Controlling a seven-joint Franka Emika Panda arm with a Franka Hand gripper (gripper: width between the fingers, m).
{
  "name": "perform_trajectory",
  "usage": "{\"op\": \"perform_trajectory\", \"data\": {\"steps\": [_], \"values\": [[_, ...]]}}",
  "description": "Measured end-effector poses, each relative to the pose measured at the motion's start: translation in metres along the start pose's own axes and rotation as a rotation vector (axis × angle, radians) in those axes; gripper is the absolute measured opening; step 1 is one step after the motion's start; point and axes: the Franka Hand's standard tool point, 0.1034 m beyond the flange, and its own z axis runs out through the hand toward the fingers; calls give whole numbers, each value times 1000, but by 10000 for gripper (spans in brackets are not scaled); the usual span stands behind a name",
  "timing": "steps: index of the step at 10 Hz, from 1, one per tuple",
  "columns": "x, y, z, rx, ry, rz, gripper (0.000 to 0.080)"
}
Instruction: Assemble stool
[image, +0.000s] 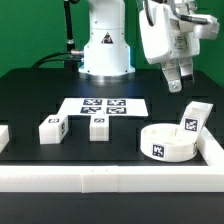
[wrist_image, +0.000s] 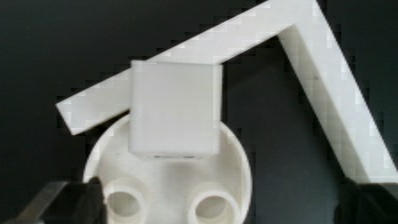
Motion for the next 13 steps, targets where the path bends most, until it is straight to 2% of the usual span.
{"op": "perform_trajectory", "data": {"steps": [2, 3, 6, 7, 9, 11, 12, 13], "values": [[2, 0, 0, 1, 1, -19, 649], [19, -1, -3, 12, 9, -138, 649], [73, -9, -12, 10, 40, -349, 649], [84, -11, -13, 17, 52, -366, 649], [81, -10, -12, 14, 52, -378, 649], [82, -10, -12, 6, 58, -575, 649], [81, -7, -9, -22, 62, -685, 649], [81, -4, -4, -77, 78, -865, 649]]}}
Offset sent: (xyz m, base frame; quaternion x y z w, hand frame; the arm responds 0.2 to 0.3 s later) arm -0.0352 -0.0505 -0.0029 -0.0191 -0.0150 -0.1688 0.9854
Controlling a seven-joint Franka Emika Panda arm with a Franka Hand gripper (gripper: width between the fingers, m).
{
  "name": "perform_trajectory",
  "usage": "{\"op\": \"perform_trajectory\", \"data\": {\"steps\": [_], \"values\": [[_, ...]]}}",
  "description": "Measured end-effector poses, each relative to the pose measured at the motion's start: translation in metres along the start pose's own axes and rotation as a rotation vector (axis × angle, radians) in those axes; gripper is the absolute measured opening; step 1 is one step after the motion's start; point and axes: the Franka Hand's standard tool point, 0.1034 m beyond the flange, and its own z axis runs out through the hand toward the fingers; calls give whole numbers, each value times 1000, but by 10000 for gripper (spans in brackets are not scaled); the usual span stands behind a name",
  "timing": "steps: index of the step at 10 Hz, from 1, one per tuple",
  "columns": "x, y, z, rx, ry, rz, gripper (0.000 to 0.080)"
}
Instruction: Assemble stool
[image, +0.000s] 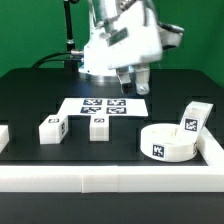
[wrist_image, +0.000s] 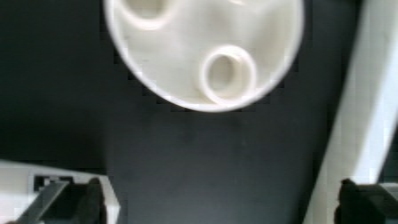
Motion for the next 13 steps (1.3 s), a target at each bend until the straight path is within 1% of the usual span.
{"op": "perform_trajectory", "data": {"steps": [1, 2, 3, 4, 7, 8, 9, 10, 12, 13], "values": [[5, 1, 1, -20, 8, -140, 649], [7, 3, 2, -49, 6, -283, 649], [11, 3, 1, -61, 5, -410, 649], [14, 4, 1, -60, 6, -525, 649], [14, 4, 1, -63, -2, -794, 649], [15, 5, 1, -69, -4, -907, 649], [14, 5, 4, -123, 1, -1104, 649], [20, 10, 8, -153, 5, -1259, 649], [45, 26, 15, -189, 7, -1589, 649], [55, 31, 15, -195, -6, -1671, 649]]}}
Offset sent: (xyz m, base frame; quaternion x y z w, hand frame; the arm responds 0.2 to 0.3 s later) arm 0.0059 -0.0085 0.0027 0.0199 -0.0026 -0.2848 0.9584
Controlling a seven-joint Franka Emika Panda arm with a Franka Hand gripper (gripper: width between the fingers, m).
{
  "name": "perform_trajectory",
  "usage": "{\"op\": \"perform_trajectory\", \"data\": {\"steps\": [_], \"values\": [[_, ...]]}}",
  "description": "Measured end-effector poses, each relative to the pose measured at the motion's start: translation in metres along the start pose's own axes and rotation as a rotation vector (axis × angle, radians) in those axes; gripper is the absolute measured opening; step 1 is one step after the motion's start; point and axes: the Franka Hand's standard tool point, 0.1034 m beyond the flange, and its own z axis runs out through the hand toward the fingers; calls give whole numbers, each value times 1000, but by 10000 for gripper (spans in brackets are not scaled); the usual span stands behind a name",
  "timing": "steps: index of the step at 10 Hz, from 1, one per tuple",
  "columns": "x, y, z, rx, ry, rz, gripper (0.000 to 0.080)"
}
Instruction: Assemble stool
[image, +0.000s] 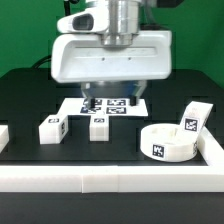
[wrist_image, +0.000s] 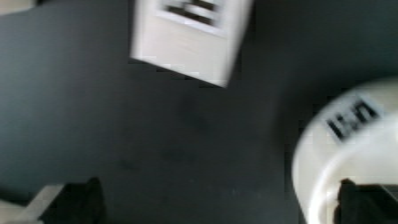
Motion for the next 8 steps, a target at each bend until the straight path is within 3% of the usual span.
{"op": "perform_trajectory", "data": {"steps": [1, 3, 4, 6, 8], "values": [[0, 0, 0, 0, 0, -2, 649], [0, -7, 1, 28, -33, 16, 649], [0, -6, 1, 25, -29, 18, 649], [-6, -21, 1, 68, -187, 182, 649], [-6, -16, 1, 109, -334, 214, 649]]}}
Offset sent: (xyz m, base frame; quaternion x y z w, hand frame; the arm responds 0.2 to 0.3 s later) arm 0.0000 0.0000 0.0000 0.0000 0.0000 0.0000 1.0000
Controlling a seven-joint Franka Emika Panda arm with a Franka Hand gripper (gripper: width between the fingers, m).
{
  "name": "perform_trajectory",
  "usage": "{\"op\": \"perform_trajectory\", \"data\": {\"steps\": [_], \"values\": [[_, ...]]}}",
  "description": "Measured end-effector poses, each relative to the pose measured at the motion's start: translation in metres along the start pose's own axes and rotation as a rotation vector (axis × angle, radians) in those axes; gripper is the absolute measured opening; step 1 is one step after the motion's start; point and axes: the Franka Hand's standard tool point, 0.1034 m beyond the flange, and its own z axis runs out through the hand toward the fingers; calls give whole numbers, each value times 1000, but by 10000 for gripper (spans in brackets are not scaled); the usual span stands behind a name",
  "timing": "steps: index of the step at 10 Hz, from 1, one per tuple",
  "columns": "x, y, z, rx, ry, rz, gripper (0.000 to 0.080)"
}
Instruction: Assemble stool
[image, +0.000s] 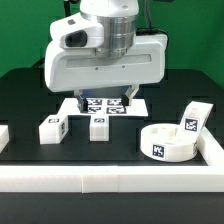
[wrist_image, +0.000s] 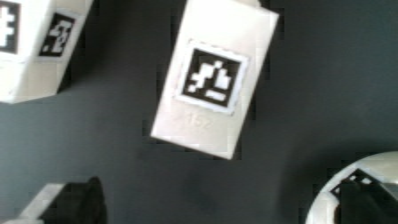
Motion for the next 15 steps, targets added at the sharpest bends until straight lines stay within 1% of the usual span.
{"op": "perform_trajectory", "data": {"steps": [1, 2, 4, 5, 6, 7, 8, 9, 11, 12, 13, 15], "values": [[-4, -6, 2, 16, -124, 0, 649], [-6, -9, 2, 33, -229, 0, 649], [-6, -11, 5, 54, -421, -3, 649], [-10, -7, 6, 33, -474, 54, 649], [-25, -2, 11, 22, -600, 108, 649], [-24, 5, 18, 28, -688, 128, 649], [-14, 6, 20, 20, -677, 123, 649], [-14, 6, 19, 20, -671, 122, 649], [-16, 7, 22, 21, -676, 145, 649], [-19, 11, 27, 21, -685, 191, 649], [-22, 14, 35, 31, -696, 227, 649], [-25, 11, 50, 19, -719, 257, 649]]}}
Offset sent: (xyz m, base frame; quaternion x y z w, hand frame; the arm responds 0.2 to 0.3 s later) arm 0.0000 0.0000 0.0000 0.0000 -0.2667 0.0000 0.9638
